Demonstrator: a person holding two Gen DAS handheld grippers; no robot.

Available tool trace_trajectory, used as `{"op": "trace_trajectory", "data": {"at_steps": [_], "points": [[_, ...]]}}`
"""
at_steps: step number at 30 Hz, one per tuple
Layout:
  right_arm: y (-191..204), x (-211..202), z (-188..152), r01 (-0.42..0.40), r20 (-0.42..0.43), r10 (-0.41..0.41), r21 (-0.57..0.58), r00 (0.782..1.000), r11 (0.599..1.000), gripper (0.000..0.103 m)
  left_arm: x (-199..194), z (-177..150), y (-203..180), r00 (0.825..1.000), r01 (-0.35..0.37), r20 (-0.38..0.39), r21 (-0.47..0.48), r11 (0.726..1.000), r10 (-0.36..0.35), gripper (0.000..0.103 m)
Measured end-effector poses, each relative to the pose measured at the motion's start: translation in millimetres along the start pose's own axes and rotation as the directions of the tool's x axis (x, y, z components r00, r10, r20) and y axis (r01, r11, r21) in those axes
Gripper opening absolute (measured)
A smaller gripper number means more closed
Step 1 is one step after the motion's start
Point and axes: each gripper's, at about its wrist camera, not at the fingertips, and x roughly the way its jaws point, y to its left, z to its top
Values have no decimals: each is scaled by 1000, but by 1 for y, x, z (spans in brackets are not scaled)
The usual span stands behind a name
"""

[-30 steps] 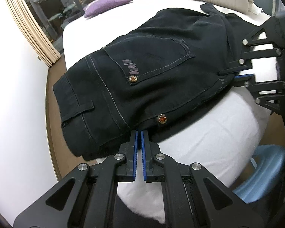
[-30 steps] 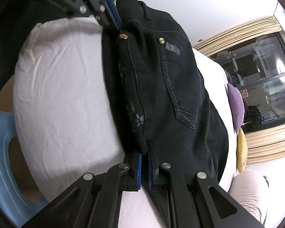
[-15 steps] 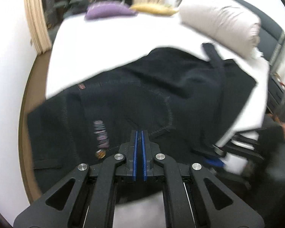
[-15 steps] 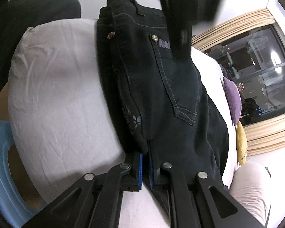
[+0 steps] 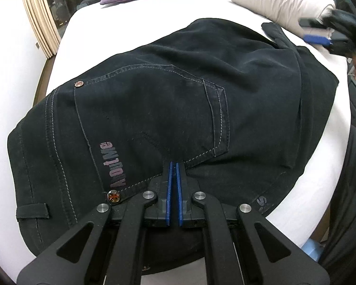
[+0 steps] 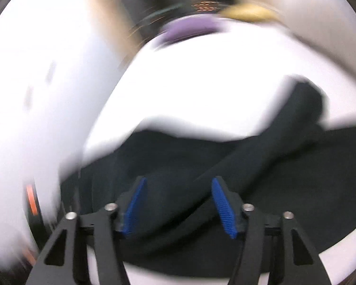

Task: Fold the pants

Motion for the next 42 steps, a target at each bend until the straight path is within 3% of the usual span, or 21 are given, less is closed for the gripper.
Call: {"op": "trace_trajectory", "data": {"at_steps": [1,4,8,10,14,17,19,20,23,26,28,31,33,35,36,38,42], "points": [[-28,-1,19,-14,24,12,101,1000,995,51,0,1,2,1000,6,-2,-6,1000,-6,3],[-70,10,49,-47,29,41,248,999,968,51,-1,1,5,1000,17,-7,-15,1000,-17,3],[-95,35,67,52,-19,-49,288,999,956,51,0,2,7,1000,19,-11,-15,1000,-19,3],[-110,47,68,95,-47,-84,351,995,931,51,0,1,7,1000,20,-14,-17,1000,-21,3],[-127,64,76,72,-54,-54,404,997,912,51,0,2,6,1000,24,-17,-23,999,-25,3],[-121,71,85,34,-34,-23,384,999,923,45,0,2,8,999,26,-19,-21,999,-26,3],[-111,75,91,60,-43,-48,344,998,937,17,0,3,8,999,27,-20,-23,999,-28,3],[-110,74,95,64,-46,-52,328,998,942,9,0,3,8,999,28,-21,-23,999,-28,3],[-86,60,113,70,-16,-68,247,998,966,7,0,3,10,999,33,-20,-31,999,-34,3],[-51,15,132,-11,101,-8,183,995,983,7,-1,3,13,999,47,-18,-50,998,-48,3],[-30,-36,138,-105,226,70,145,972,984,7,-1,3,16,998,61,-17,-71,996,-63,3],[-44,-86,114,-147,335,81,176,939,973,7,-1,3,20,997,81,-12,-107,991,-83,3],[-81,-98,83,-106,348,6,267,938,958,7,-2,2,20,997,79,-7,-109,991,-81,3],[-136,-97,39,-59,306,-87,439,948,897,6,-3,2,20,997,78,-7,-104,991,-80,3],[-169,-96,9,-36,272,-135,544,953,839,6,-3,2,20,997,79,-8,-104,991,-81,3],[-204,-101,-34,-1,242,-199,638,949,770,6,-3,3,20,996,85,-15,-104,991,-87,3],[-233,-107,-68,-28,241,-194,692,951,722,6,-2,4,21,996,82,-26,-100,992,-85,3]]}}
